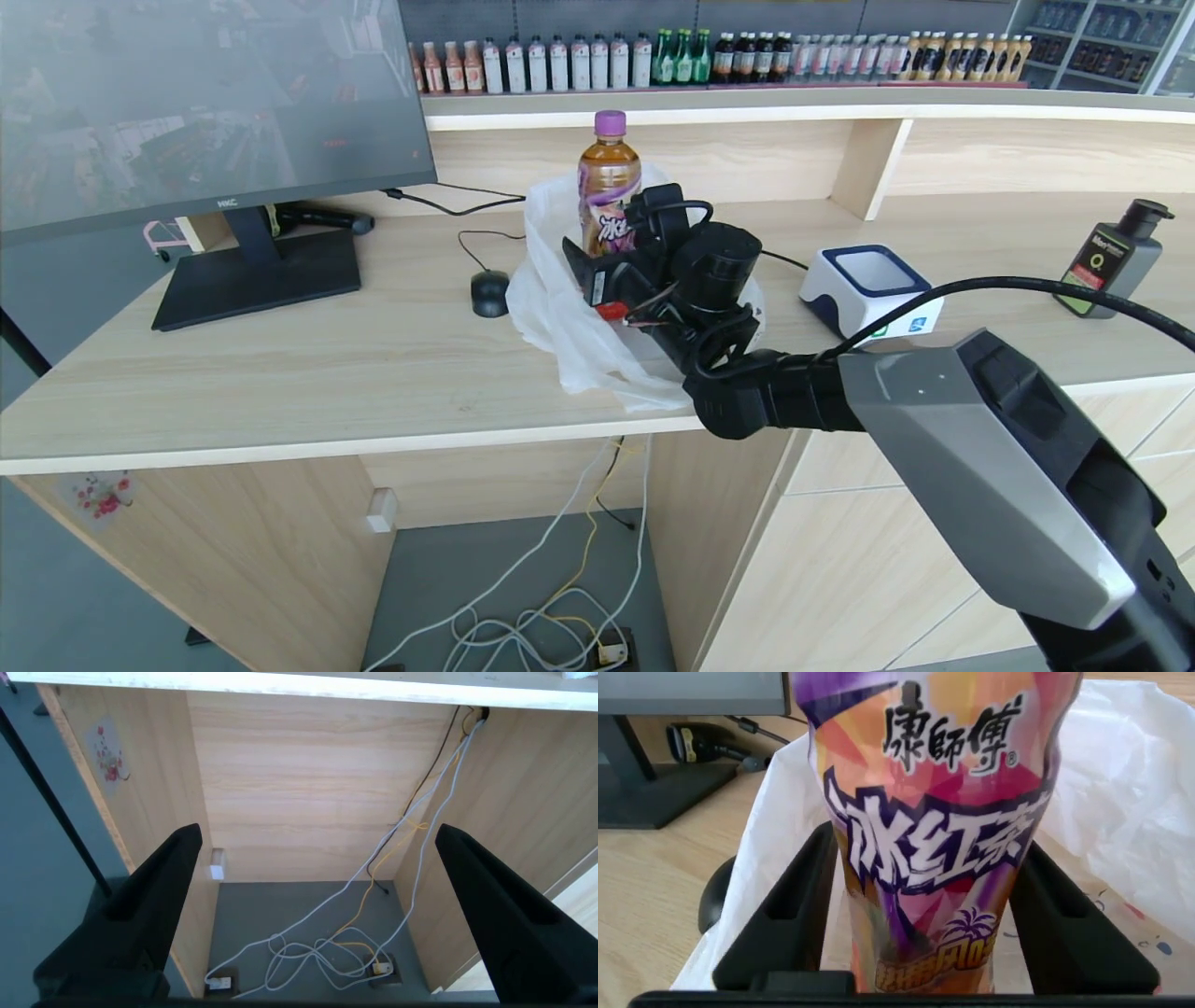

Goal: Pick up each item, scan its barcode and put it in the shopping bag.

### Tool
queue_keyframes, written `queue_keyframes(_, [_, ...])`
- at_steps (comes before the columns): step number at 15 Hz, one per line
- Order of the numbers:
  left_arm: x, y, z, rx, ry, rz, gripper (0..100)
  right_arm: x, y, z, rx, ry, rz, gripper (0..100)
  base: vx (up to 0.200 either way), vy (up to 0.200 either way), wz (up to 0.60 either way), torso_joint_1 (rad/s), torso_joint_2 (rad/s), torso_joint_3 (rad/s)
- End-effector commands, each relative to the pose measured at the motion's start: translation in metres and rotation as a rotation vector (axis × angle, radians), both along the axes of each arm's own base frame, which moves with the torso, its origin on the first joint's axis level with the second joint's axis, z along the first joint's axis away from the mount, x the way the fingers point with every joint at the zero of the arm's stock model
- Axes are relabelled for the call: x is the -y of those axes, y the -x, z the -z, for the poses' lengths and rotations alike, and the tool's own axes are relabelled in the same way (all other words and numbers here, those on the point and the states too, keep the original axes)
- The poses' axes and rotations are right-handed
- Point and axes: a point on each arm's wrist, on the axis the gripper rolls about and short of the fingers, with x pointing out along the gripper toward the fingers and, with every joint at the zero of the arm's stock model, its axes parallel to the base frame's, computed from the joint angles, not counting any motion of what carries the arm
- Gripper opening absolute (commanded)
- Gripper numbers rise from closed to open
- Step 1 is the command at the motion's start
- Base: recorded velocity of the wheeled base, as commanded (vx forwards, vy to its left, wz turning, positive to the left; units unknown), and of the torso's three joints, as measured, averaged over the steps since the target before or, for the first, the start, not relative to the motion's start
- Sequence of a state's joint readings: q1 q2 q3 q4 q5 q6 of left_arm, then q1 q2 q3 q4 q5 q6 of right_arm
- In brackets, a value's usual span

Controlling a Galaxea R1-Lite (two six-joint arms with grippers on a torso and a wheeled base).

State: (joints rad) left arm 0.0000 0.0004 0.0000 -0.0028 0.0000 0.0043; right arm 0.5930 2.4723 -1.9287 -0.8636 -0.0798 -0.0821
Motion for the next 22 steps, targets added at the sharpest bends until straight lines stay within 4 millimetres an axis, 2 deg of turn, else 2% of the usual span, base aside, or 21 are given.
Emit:
queue_keyframes(1, [0.0, 0.0, 0.0, 0.001, 0.001, 0.0, 100, 0.0, -0.001, 0.003, 0.0, -0.001, 0.004, 100, 0.0, 0.0, 0.0, 0.0, 0.0, 0.0])
queue_keyframes(9, [0.0, 0.0, 0.0, 0.001, 0.0, 0.0, 100, 0.001, 0.001, -0.006, 0.026, -0.02, 0.002, 100, 0.0, 0.0, 0.0, 0.0, 0.0, 0.0])
queue_keyframes(14, [0.0, 0.0, 0.0, 0.001, 0.001, 0.0, 100, 0.01, 0.016, -0.044, 0.093, -0.066, 0.01, 100, 0.0, 0.0, 0.0, 0.0, 0.0, 0.0])
queue_keyframes(16, [0.0, 0.0, 0.0, 0.001, 0.0, 0.0, 100, 0.01, 0.032, -0.057, 0.152, -0.107, -0.008, 100, 0.0, 0.0, 0.0, 0.0, 0.0, 0.0])
queue_keyframes(17, [0.0, 0.0, 0.0, 0.001, 0.0, 0.0, 100, 0.008, 0.04, -0.056, 0.16, -0.114, -0.02, 100, 0.0, 0.0, 0.0, 0.0, 0.0, 0.0])
queue_keyframes(18, [0.0, 0.0, 0.0, 0.001, 0.0, 0.0, 100, 0.009, 0.059, -0.053, 0.172, -0.125, -0.041, 100, 0.0, 0.0, 0.0, 0.0, 0.0, 0.0])
queue_keyframes(21, [0.0, 0.0, 0.0, 0.001, 0.001, 0.0, 100, 0.035, 0.103, -0.037, 0.14, -0.091, -0.053, 100, 0.0, 0.0, 0.0, 0.0, 0.0, 0.0])
queue_keyframes(22, [0.0, 0.0, 0.0, 0.001, 0.001, 0.0, 100, 0.042, 0.112, -0.034, 0.15, -0.101, -0.05, 100, 0.0, 0.0, 0.0, 0.0, 0.0, 0.0])
